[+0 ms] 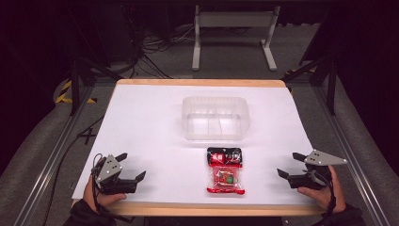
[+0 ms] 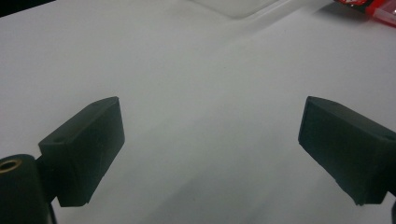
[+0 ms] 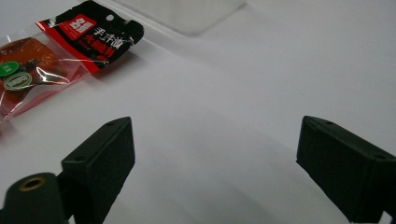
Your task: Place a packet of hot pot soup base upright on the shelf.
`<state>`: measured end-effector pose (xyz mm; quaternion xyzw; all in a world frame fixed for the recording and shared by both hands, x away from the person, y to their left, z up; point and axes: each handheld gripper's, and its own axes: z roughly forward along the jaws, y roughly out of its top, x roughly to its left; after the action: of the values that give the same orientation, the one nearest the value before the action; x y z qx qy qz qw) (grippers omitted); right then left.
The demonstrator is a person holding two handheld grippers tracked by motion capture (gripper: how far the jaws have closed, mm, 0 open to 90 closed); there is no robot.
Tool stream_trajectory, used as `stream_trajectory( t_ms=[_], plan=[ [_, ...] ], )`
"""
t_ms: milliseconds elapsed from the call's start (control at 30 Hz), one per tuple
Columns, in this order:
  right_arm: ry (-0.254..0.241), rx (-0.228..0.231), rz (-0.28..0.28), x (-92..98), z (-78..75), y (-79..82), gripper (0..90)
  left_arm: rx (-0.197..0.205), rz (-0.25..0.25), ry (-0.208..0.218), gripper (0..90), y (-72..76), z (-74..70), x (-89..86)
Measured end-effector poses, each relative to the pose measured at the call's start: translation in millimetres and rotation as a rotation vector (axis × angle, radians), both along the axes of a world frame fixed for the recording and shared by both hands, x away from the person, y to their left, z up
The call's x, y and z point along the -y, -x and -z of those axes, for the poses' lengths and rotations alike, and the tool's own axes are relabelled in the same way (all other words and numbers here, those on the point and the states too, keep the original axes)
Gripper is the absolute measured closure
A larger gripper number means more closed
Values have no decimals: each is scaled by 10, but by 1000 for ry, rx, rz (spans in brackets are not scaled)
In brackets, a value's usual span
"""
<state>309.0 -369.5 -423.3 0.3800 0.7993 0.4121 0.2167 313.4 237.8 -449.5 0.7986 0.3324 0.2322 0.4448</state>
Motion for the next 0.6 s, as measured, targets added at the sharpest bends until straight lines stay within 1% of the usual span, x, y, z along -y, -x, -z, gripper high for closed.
stream_trajectory(
  t_ms=[133, 200, 267, 400, 500, 533, 600],
  plan=[
    [-5, -4, -8, -16, -5, -2, 119, 2, 0, -4, 77, 25, -6, -7],
    [-19, -10, -16, -24, -18, -9, 118, 4, 2, -1, 78, 29, -6, -10],
    [-19, -12, -18, -30, -21, -13, 118, 2, 4, -1, 78, 37, -3, -16],
    [-29, -29, -31, -61, -20, -42, 108, 4, 6, 2, 78, 43, -6, -17],
    [-59, -58, -57, -105, -22, -82, 94, -3, 10, -6, 78, 52, 0, -6],
    [-61, -72, -81, -152, -19, -116, 88, -3, 10, -7, 78, 54, 0, -7],
    [-62, -92, -104, -214, -12, -174, 76, -3, 7, -9, 78, 65, 1, -10]
  ],
)
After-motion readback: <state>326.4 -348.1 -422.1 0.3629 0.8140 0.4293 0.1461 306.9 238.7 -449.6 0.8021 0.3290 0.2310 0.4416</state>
